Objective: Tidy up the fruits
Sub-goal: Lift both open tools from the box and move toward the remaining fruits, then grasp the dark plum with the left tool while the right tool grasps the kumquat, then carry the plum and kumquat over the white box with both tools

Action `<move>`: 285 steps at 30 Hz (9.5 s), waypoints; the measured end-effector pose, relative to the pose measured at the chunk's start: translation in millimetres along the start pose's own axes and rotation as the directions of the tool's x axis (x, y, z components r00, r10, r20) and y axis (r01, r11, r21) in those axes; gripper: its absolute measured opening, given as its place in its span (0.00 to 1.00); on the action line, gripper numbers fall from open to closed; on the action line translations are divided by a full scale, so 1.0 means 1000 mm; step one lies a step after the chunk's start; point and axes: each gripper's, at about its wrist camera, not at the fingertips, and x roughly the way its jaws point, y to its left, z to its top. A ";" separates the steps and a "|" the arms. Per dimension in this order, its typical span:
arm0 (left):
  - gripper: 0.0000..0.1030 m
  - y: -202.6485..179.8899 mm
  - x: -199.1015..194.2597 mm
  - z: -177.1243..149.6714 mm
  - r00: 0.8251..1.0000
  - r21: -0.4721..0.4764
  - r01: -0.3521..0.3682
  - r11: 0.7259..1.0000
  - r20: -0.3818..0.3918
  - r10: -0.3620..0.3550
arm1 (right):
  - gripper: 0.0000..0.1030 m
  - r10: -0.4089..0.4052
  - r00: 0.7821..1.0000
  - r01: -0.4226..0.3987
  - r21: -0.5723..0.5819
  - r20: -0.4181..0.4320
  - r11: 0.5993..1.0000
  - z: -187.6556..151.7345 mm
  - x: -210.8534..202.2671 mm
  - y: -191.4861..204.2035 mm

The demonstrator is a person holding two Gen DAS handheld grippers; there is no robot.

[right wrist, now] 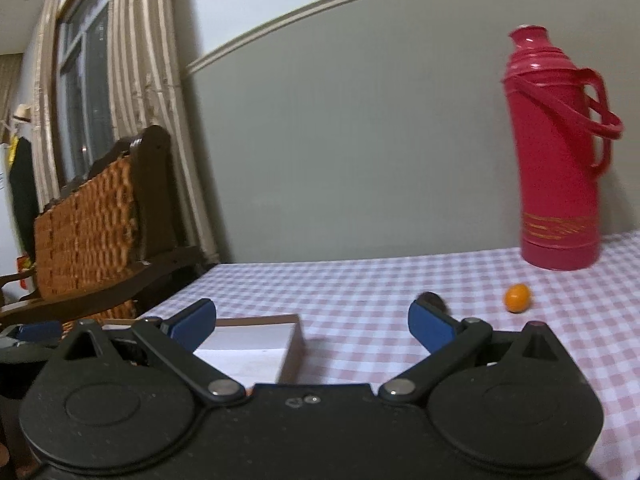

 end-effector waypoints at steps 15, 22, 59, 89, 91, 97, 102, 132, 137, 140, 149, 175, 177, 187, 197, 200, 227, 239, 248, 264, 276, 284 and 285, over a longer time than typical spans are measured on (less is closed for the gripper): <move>1.00 -0.063 -0.002 0.000 0.992 0.051 0.123 0.991 -0.014 -0.123 | 0.94 -0.157 0.985 0.159 0.034 -0.066 0.987 -0.007 -0.007 -0.049; 1.00 -0.086 0.002 0.000 0.986 0.068 0.164 0.984 -0.026 -0.162 | 0.94 -0.198 0.977 0.203 0.058 -0.077 0.977 -0.008 -0.009 -0.071; 1.00 -0.173 0.050 0.007 0.954 0.110 0.288 0.951 -0.115 -0.276 | 0.94 -0.360 0.917 0.377 0.084 -0.170 0.922 -0.004 0.029 -0.155; 0.92 -0.201 0.108 0.011 0.946 0.122 0.294 0.948 -0.181 -0.270 | 0.77 -0.300 0.929 0.318 0.049 -0.218 0.947 0.006 0.096 -0.168; 0.88 -0.203 0.113 0.012 0.943 0.126 0.301 0.945 -0.184 -0.276 | 0.77 -0.295 0.930 0.312 0.050 -0.221 0.949 0.007 0.100 -0.168; 0.87 -0.209 0.121 0.010 0.938 0.125 0.317 0.940 -0.188 -0.291 | 0.72 -0.280 0.930 0.296 0.035 -0.236 0.955 0.010 0.113 -0.169; 0.83 -0.217 0.126 0.011 0.936 0.129 0.322 0.938 -0.191 -0.295 | 0.69 -0.280 0.927 0.291 0.007 -0.250 0.957 0.014 0.125 -0.169; 0.69 -0.233 0.150 0.009 0.933 0.140 0.315 0.939 -0.227 -0.279 | 0.52 -0.259 0.920 0.272 0.005 -0.296 0.962 0.011 0.157 -0.176; 0.67 -0.236 0.153 0.009 0.928 0.136 0.324 0.936 -0.235 -0.288 | 0.48 -0.238 0.922 0.261 0.035 -0.305 0.965 0.010 0.159 -0.179; 0.51 -0.240 0.152 0.009 0.924 0.154 0.343 0.926 -0.233 -0.304 | 0.44 -0.222 0.926 0.246 0.041 -0.306 0.968 0.010 0.160 -0.177; 0.37 -0.237 0.151 0.010 0.920 0.145 0.353 0.924 -0.236 -0.314 | 0.25 -0.200 0.932 0.228 0.060 -0.303 0.972 0.008 0.159 -0.178; 0.37 -0.211 0.105 0.000 0.923 0.156 0.361 0.919 -0.197 -0.329 | 0.25 -0.184 0.939 0.215 0.078 -0.291 0.974 0.020 0.124 -0.173; 0.37 -0.207 0.096 -0.001 0.922 0.154 0.365 0.918 -0.199 -0.333 | 0.25 -0.178 0.940 0.207 0.070 -0.292 0.976 0.020 0.119 -0.169; 0.37 -0.175 0.044 -0.012 0.910 0.151 0.390 0.908 -0.210 -0.357 | 0.25 -0.144 0.926 0.177 0.065 -0.349 0.982 0.000 0.083 -0.156; 0.37 -0.148 0.002 -0.026 0.902 0.165 0.414 0.895 -0.203 -0.380 | 0.25 -0.131 0.920 0.161 0.050 -0.369 0.986 -0.021 0.033 -0.132; 0.37 -0.141 -0.010 -0.028 0.904 0.166 0.413 0.895 -0.192 -0.382 | 0.25 -0.127 0.924 0.150 0.037 -0.361 0.988 -0.024 0.019 -0.122; 0.37 -0.032 -0.038 -0.012 0.955 0.023 0.291 0.957 -0.066 -0.289 | 0.25 0.040 0.966 -0.054 -0.045 -0.254 0.998 -0.010 -0.002 -0.013; 0.37 0.009 -0.035 -0.013 0.974 -0.035 0.222 0.974 -0.044 -0.224 | 0.25 0.136 0.968 -0.148 -0.039 -0.212 0.988 -0.012 0.011 0.023; 0.37 0.039 -0.030 -0.018 0.987 -0.068 0.154 0.986 -0.043 -0.157 | 0.25 0.202 0.962 -0.210 -0.023 -0.182 0.978 -0.014 0.023 0.048; 0.37 0.086 -0.016 -0.023 0.997 -0.122 0.029 0.992 -0.062 -0.037 | 0.25 0.250 0.956 -0.258 -0.030 -0.151 0.966 -0.021 0.043 0.079; 0.37 0.105 0.005 -0.015 0.998 -0.138 -0.028 0.990 -0.066 0.018 | 0.25 0.258 0.956 -0.267 -0.050 -0.140 0.963 -0.018 0.055 0.093; 0.37 0.110 0.018 -0.013 0.996 -0.145 -0.045 0.988 -0.080 0.034 | 0.25 0.240 0.960 -0.249 -0.045 -0.147 0.967 -0.016 0.071 0.093; 0.37 0.112 0.020 -0.013 0.996 -0.149 -0.046 0.988 -0.082 0.034 | 0.25 0.238 0.960 -0.247 -0.044 -0.150 0.968 -0.017 0.073 0.093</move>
